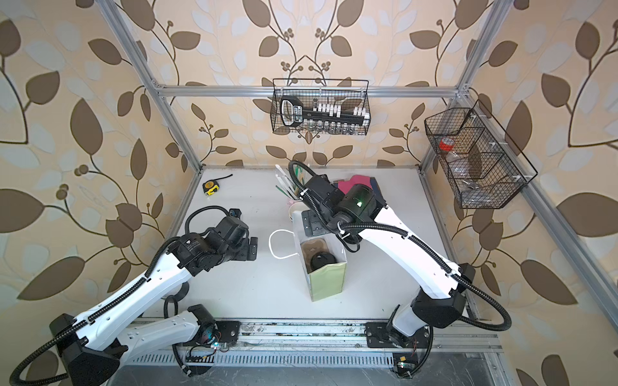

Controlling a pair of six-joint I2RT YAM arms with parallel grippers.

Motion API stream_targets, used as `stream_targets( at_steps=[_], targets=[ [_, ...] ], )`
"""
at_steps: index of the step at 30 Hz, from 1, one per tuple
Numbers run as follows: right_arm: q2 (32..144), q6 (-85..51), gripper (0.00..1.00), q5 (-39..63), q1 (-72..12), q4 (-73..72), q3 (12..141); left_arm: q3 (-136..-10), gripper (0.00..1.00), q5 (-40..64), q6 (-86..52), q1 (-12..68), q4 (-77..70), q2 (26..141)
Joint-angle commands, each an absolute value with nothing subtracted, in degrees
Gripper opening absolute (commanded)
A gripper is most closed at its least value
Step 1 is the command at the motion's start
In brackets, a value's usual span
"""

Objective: Pack a coffee takeout order
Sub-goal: Place the coffee cup in the cup tray, then pick up the straw from the storage cup.

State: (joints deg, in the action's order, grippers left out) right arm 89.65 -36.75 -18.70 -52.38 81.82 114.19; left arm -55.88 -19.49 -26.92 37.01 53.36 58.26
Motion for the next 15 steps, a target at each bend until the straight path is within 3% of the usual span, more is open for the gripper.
stream_targets(
  at_steps=[1,8,15],
  targets=[
    [90.2,-34.1,0.85,-16.1,-52.8,82.6,121.0,-55.7,0.99,-20.3,-26.0,36.3,53.7,56.9],
    [97.4,-28.2,0.77,-9.0,-49.6,76.3,127.1,-55.7,0.99,-21.7,-26.5,36.2,53.7,55.0],
    [107.2,-22.5,0.68,-8.5,-44.2,69.9,131.7,-55.5,0.99,-23.4,-26.7,36.2,53.6,54.0]
  ],
)
